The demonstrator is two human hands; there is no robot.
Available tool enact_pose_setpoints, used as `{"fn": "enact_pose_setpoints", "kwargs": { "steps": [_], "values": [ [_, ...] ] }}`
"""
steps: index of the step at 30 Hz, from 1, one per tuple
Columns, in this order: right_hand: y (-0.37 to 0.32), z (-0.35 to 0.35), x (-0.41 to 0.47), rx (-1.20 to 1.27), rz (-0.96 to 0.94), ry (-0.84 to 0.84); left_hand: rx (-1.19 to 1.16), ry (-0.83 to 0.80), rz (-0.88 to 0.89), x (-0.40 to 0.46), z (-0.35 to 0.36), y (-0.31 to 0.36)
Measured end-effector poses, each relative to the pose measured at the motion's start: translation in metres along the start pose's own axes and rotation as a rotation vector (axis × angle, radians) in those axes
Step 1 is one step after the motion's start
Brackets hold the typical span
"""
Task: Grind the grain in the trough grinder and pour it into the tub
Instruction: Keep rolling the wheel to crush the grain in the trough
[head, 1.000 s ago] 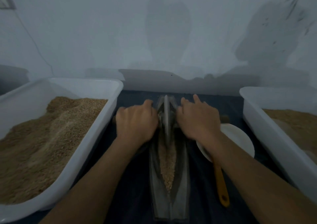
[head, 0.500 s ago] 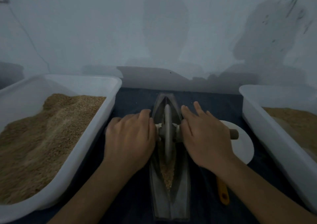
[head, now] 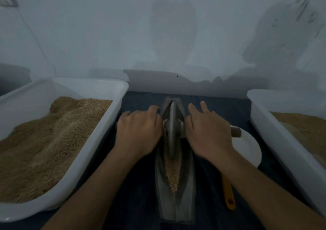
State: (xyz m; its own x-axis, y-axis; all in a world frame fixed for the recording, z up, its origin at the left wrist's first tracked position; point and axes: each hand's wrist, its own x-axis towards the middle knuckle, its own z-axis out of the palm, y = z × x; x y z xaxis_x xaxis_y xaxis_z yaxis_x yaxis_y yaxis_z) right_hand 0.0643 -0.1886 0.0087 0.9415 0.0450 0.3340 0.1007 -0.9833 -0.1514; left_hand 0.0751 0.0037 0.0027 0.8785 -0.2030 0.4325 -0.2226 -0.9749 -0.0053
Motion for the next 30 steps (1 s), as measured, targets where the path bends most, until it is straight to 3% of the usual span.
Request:
{"fn": "enact_pose_setpoints", "kwargs": {
  "steps": [2, 5, 8, 12, 19, 23, 27, 30],
  "values": [
    [-0.004, -0.004, -0.026, 0.006, -0.088, 0.074, -0.004, -0.03, 0.069, -0.031, -0.009, -0.005],
    [-0.005, -0.006, -0.019, 0.041, -0.08, 0.008, 0.012, -0.008, 0.064, -0.036, -0.009, -0.003],
    [-0.006, -0.006, 0.027, -0.019, 0.024, -0.078, 0.044, -0.055, -0.005, 0.01, 0.005, 0.001],
    [-0.018, -0.01, 0.086, -0.041, 0.127, -0.026, -0.091, -0.249, -0.168, 0.077, 0.026, -0.013],
    [-0.016, -0.005, 0.019, -0.024, 0.058, -0.035, 0.094, 0.014, -0.056, 0.002, 0.01, 0.001],
    [-0.002, -0.005, -0.029, -0.061, -0.023, 0.185, 0.047, 0.157, 0.09, -0.027, -0.001, 0.005],
    [0.003, 0.002, 0.017, -0.029, 0.089, -0.084, 0.108, 0.091, 0.061, 0.004, 0.0, 0.008],
    [0.003, 0.006, 0.074, -0.002, 0.171, -0.11, 0.078, -0.06, -0.076, 0.057, 0.004, 0.01]
  ]
}}
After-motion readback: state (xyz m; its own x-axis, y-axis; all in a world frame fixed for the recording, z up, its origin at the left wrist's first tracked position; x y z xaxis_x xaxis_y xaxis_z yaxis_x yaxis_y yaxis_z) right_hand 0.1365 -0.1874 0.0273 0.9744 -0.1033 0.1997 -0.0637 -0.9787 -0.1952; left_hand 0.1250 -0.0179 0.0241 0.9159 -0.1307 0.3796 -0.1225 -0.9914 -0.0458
